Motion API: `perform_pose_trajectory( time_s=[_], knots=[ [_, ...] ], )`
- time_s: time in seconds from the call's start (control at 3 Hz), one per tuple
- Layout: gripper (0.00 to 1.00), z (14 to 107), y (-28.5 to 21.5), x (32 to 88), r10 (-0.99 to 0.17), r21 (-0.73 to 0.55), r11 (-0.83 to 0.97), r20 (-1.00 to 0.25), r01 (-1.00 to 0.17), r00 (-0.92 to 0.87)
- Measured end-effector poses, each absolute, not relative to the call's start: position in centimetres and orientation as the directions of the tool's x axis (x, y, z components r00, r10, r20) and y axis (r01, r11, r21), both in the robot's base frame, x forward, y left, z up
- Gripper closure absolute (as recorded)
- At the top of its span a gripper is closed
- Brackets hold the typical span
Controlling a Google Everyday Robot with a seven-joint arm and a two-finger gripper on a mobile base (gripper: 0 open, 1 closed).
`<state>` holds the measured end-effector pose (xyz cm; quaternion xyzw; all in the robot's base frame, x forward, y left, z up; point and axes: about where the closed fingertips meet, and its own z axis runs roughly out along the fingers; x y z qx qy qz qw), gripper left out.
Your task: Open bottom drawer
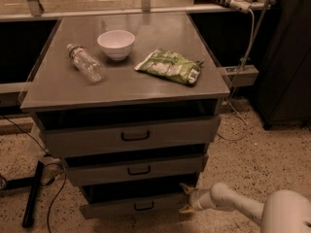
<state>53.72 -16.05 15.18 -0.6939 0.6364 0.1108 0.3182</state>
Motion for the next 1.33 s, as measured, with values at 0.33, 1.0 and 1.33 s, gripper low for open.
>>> perform_pose_trajectory(
  time_s=[0.33,1.0,1.33],
  knots=[
    [0.65,16.0,-16.0,53.7,-0.813,-0.301,0.012,-0.559,-0.954,0.166],
    [1.00,17.2,-16.0,53.8,-0.813,-0.301,0.012,-0.559,-0.954,0.166],
    [1.00,16.3,-16.3,51.4,-0.814,-0.322,-0.014,-0.547,-0.946,0.198]
  ],
)
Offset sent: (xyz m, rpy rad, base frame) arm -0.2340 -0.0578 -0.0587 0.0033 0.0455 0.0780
